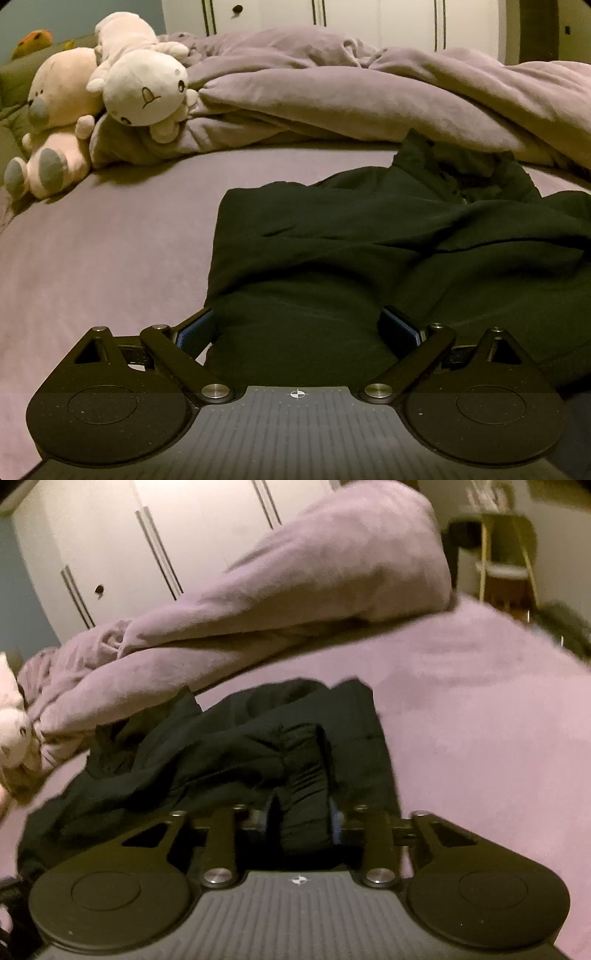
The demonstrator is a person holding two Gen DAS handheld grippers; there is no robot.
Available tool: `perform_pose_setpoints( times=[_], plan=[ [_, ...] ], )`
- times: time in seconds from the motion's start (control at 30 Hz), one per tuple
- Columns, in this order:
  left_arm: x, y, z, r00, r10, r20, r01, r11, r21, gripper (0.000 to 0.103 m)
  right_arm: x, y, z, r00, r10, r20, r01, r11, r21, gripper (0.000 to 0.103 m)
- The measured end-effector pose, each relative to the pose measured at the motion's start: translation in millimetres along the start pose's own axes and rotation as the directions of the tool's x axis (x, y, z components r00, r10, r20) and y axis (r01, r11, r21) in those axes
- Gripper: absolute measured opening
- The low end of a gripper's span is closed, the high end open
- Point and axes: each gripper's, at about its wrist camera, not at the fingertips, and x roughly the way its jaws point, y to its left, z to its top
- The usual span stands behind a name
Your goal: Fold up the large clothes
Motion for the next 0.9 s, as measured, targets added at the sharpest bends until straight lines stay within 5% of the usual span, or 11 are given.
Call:
perform_pose_setpoints(
  times=[0.3, 0.53, 0.77, 0.9],
  plan=[
    [-4, 13, 2, 0.999, -0.014, -0.045, 0.013, 1.0, -0.017, 0.1, 24, 22, -5, 0.98, -0.194, -0.032, 0.186, 0.966, -0.179, 0.024],
    [-63, 51, -15, 0.997, -0.066, -0.042, 0.067, 0.997, 0.022, 0.098, -55, 11, -9, 0.983, -0.177, 0.043, 0.182, 0.962, -0.202, 0.032],
    [-167, 90, -123, 0.973, -0.175, -0.15, 0.19, 0.977, 0.093, 0.097, -194, -57, -78, 0.993, -0.04, -0.115, 0.017, 0.982, -0.19, 0.043],
    [-210, 115, -193, 0.944, -0.201, -0.261, 0.194, 0.98, -0.051, 0.097, -261, -97, -128, 0.972, -0.044, -0.23, 0.026, 0.996, -0.08, 0.045]
  ],
)
